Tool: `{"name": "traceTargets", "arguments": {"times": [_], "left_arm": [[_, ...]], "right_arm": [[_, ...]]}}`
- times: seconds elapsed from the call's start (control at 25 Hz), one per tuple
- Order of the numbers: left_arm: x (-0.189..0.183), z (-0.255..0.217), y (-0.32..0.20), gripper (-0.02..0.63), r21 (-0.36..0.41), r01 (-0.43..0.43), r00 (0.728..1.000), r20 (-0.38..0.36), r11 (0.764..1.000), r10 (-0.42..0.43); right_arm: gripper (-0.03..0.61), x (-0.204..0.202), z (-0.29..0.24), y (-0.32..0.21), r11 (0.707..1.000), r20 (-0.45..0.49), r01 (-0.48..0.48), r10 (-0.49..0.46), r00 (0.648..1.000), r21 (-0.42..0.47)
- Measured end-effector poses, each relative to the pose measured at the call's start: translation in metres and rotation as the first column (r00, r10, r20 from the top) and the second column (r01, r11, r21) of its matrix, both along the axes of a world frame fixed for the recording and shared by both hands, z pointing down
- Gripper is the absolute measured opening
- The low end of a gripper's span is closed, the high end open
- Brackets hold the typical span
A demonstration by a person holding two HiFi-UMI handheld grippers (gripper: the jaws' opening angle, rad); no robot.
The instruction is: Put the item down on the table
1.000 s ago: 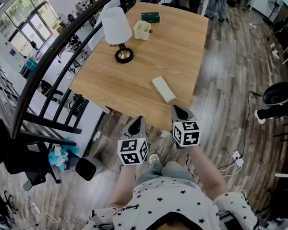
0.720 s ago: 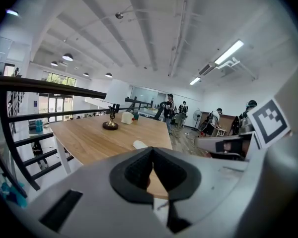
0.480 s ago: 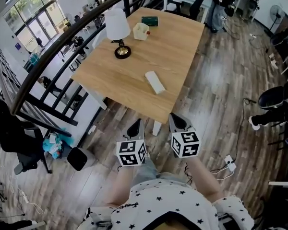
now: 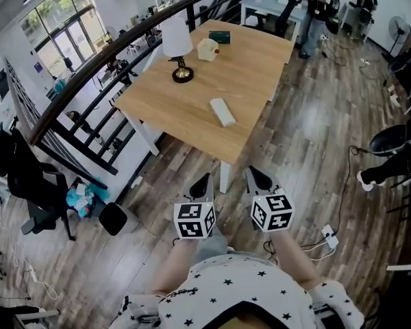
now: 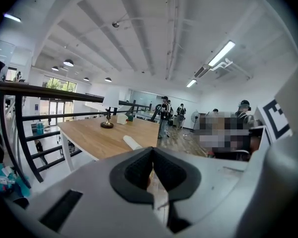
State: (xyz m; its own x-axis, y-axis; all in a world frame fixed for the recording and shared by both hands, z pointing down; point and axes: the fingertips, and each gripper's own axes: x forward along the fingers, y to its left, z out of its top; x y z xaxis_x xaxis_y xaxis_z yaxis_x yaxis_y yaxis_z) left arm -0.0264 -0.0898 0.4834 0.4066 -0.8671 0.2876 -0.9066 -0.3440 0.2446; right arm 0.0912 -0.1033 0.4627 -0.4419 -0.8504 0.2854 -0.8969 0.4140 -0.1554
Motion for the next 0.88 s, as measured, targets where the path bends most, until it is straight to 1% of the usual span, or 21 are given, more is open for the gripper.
{"name": "traceTargets", "arguments": {"times": [0.4,0.52,0.68,0.88], "left_arm": [[0.01,-0.006,0.054,0.012,0.034,0.001,1.0,-0.01,0.999,-0.001],[0.011,-0.007,0.063,0.012,0.04,-0.002,1.0,-0.012,0.999,0.002],[0.011,-0.007,0.071,0.012,0.048,-0.004,1.0,-0.01,0.999,0.005],[0.014,-0.009,0.077,0.012,0.049,-0.007,1.0,-0.007,0.999,0.007]], "right_arm": [[-0.005,0.006,-0.006,0.06,0.999,0.022,0.011,-0.012,1.0,0.032],[-0.005,0.007,-0.006,0.069,0.999,0.03,0.012,-0.013,0.999,0.035],[-0.006,0.006,-0.002,0.078,0.999,0.0,0.008,-0.008,1.0,0.039],[-0.006,0.008,-0.005,0.084,0.999,-0.002,0.01,-0.01,1.0,0.045]]}}
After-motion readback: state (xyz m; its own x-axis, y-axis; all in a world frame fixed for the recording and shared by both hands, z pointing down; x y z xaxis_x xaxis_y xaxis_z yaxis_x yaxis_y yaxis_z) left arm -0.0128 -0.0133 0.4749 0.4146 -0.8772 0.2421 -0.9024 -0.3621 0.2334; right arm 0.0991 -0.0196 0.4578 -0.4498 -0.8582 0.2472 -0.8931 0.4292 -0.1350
